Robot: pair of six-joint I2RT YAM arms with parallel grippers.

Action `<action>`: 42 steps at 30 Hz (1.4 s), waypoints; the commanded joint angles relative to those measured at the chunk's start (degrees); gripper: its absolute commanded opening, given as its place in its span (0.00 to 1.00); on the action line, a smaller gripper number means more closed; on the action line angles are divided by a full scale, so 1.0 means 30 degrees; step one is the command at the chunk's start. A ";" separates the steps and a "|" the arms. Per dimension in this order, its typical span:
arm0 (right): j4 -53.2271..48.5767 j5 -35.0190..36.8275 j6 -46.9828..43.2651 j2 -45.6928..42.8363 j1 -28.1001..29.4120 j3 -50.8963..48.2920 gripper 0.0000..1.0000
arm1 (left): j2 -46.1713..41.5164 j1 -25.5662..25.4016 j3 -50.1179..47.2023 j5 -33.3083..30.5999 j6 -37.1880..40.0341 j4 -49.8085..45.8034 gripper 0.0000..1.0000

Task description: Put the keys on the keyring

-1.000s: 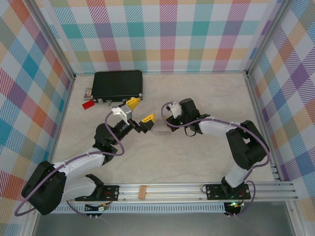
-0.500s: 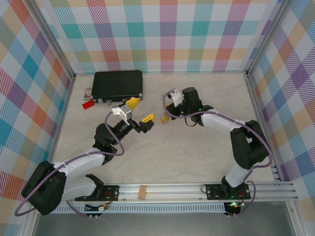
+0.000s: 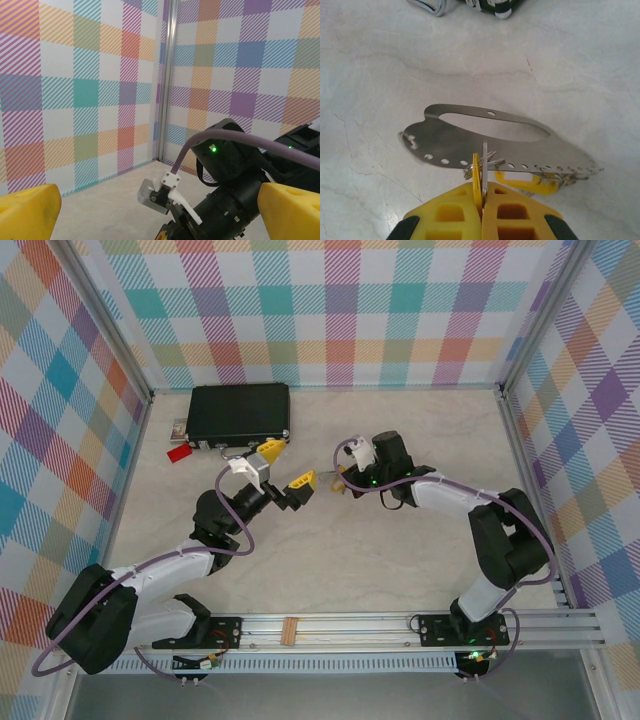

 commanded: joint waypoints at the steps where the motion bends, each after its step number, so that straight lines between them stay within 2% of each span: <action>1: 0.0092 0.0077 -0.0235 -0.0553 -0.0047 -0.0177 0.00 | -0.0044 0.0202 -0.0026 0.0130 0.0034 0.0568 1.00; 8: -0.0985 0.0923 -0.0755 -0.0935 -0.0064 -0.0644 0.00 | 0.0060 0.0202 -0.0055 0.0167 0.0037 0.0639 1.00; 18: -0.1667 0.0870 -0.1374 -0.1151 -0.0032 0.0203 0.01 | 0.0120 0.0209 -0.0085 0.0189 -0.0094 0.0875 1.00; 42: -0.7253 0.1672 -0.1093 -0.0361 0.0008 0.0456 0.02 | 0.0046 0.0231 -0.0274 0.0096 -0.0098 0.1019 1.00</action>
